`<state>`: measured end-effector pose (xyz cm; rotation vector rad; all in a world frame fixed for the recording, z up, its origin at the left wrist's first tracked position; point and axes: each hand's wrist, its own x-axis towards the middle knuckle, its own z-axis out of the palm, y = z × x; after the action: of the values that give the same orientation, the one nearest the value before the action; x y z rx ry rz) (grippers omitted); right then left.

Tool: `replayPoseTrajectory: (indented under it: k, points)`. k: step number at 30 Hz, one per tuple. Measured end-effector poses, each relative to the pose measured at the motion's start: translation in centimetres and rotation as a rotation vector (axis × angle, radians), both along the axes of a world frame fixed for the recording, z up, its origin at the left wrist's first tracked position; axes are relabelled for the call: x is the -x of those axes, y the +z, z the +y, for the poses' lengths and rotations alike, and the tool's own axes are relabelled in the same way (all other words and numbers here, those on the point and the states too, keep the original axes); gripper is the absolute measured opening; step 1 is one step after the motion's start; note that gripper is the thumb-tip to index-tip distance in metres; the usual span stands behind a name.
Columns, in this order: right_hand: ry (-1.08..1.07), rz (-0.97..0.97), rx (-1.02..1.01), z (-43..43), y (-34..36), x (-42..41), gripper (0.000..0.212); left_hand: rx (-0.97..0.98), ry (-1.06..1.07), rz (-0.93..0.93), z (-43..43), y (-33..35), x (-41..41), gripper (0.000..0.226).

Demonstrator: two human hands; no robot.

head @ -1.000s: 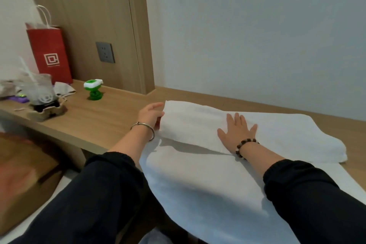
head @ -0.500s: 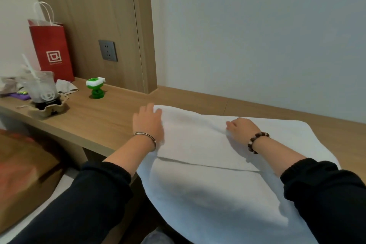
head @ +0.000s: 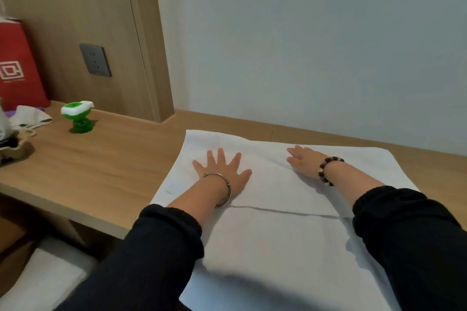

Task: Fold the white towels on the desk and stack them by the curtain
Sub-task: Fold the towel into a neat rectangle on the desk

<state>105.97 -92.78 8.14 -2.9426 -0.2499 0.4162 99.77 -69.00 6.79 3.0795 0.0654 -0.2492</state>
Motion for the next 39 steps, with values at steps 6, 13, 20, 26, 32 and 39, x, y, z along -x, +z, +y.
replayPoseTrajectory:
  k: [6, 13, 20, 26, 32, 39]
  points:
    - [-0.083, -0.101, 0.027, -1.7, -0.8, -3.2, 0.053, -0.006, -0.006, -0.054, -1.9, -0.7, -5.2, 0.064]
    - [-0.106, -0.231, 0.031, -2.6, -1.8, -5.5, 0.052, 0.017, -0.028, -0.064, -2.3, -0.7, -9.2, 0.063]
    - [-0.108, -0.294, -0.006, -2.6, -1.7, -6.9, 0.050, 0.018, -0.044, -0.078, -2.5, -0.6, -10.9, 0.063]
    - [-0.148, -0.409, -0.052, -2.5, -1.3, -7.2, 0.044, 0.018, -0.049, -0.066, -2.7, -0.4, -12.1, 0.062]
    - [-0.101, -0.510, 0.091, -1.7, 0.1, -4.0, 0.039, 0.012, -0.237, -0.322, -2.0, 1.3, -9.5, 0.040]
    - [0.136, -0.122, -0.001, -2.6, 1.3, 3.4, 0.063, 0.130, -0.441, -0.066, 1.3, 1.9, -3.6, 0.055]
